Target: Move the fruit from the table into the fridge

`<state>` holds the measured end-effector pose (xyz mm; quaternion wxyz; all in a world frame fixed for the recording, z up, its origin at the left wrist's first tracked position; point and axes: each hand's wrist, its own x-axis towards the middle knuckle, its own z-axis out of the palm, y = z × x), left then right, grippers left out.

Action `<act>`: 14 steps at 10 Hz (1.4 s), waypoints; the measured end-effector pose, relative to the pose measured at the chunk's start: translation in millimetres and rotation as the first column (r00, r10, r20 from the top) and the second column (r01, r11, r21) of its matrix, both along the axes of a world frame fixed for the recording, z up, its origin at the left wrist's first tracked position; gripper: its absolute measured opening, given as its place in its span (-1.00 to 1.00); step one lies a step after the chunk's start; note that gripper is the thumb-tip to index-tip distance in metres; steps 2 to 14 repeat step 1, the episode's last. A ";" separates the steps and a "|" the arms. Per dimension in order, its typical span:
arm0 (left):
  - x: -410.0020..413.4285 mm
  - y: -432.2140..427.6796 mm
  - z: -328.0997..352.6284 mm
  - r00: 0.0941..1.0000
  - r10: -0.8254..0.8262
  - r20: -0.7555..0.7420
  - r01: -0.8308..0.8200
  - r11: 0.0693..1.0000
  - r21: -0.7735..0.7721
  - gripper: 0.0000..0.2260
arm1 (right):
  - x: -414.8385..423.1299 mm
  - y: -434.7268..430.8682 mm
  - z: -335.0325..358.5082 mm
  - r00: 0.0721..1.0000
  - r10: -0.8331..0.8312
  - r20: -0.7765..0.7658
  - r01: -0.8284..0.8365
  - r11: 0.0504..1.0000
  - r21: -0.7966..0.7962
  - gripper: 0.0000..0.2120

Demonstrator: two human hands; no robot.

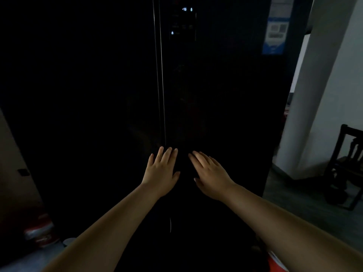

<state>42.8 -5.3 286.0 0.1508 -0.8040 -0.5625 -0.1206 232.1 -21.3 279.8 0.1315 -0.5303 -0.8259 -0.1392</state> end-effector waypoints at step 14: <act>14.1 -19.4 11.8 0.998 -0.015 0.061 0.014 1.000 0.020 -0.37 | 20.0 -16.7 15.8 0.999 0.048 -0.021 -0.048 0.999 -0.002 -0.32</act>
